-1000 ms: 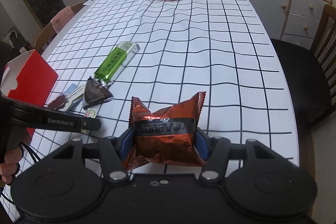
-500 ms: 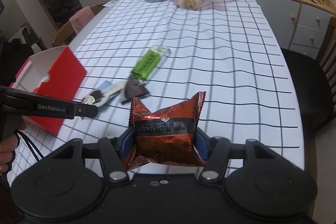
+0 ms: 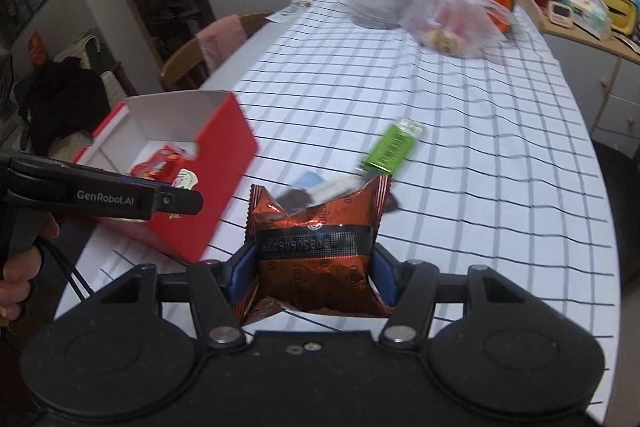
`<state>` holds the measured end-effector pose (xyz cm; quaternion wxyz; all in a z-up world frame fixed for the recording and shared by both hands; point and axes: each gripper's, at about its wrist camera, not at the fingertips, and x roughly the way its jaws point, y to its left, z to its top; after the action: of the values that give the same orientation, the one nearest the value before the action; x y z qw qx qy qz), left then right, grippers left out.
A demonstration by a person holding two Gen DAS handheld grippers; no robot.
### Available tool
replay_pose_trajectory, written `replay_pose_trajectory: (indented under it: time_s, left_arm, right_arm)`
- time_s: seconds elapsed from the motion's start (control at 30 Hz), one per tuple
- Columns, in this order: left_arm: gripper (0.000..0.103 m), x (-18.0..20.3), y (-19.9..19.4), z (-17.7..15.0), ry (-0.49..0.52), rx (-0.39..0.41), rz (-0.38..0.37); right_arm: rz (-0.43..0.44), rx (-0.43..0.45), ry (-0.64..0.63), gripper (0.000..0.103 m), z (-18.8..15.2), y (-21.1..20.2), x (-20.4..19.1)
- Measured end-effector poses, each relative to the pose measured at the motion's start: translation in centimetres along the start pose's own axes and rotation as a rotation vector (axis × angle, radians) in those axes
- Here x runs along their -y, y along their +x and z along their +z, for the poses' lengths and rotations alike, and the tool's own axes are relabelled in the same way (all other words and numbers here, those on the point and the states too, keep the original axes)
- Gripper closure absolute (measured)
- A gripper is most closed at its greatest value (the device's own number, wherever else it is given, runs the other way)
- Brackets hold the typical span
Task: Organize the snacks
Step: 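Carry the green cup and brown foil bag into the box and release both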
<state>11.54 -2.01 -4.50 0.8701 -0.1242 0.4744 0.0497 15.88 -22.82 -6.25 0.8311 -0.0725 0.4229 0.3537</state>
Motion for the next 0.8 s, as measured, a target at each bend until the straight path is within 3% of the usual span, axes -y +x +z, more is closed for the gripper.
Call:
replay_pose_trajectory:
  time_s: [0.47,0.8]
  left_arm:
    - [0.069,-9.1,-4.9,0.2,-0.03,0.067,0.045]
    - [0.069,-16.1,-5.0,1.1,-0.037,0.066,0.111]
  right_arm:
    - [0.053,0.018,-0.062,0.045,2.9,3.4,-9.6]
    - [0.045,-0.011,-0.071,0.045,4.9,8.4,-14.7]
